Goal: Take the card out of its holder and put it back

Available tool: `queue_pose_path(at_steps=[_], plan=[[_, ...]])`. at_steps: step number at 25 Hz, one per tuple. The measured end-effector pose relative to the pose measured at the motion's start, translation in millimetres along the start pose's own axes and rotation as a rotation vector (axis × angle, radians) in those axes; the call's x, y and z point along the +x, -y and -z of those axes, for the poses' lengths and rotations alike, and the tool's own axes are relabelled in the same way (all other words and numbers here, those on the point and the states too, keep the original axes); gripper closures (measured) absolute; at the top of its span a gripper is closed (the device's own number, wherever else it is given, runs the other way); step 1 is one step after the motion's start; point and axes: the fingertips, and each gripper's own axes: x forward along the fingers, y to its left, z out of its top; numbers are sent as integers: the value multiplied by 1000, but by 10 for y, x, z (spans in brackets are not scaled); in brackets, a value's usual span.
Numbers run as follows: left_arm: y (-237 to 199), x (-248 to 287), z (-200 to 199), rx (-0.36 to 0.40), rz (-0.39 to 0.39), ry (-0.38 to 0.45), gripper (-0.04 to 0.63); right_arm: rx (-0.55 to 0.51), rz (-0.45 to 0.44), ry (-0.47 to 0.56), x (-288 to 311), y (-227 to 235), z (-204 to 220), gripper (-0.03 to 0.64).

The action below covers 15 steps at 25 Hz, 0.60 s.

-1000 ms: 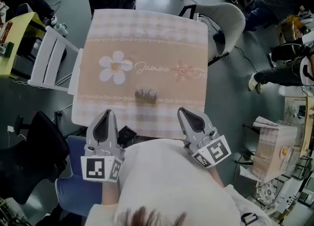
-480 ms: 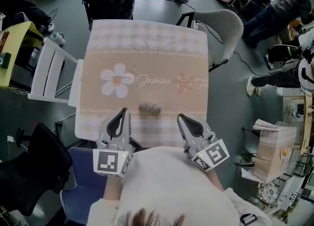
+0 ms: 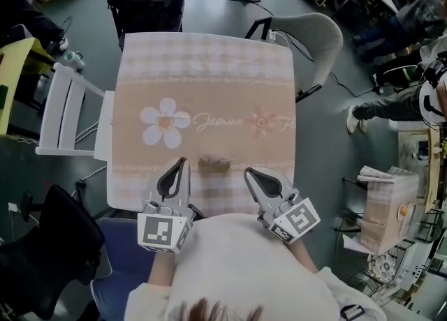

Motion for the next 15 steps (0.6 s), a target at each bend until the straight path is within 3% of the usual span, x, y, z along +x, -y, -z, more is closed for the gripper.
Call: queue_pose_path(at_steps=[3, 5, 8, 15], plan=[[18, 36, 19, -10, 8, 3, 589, -53, -36, -15, 73, 21, 36, 613], [32, 58, 43, -14, 9, 4, 589, -105, -52, -47, 156, 78, 104, 554], [53, 80, 52, -23, -1, 10, 589, -180, -98, -102, 308, 160, 257, 529], [85, 51, 31, -44, -23, 25, 589, -200, -257, -190, 596, 186, 645, 500]])
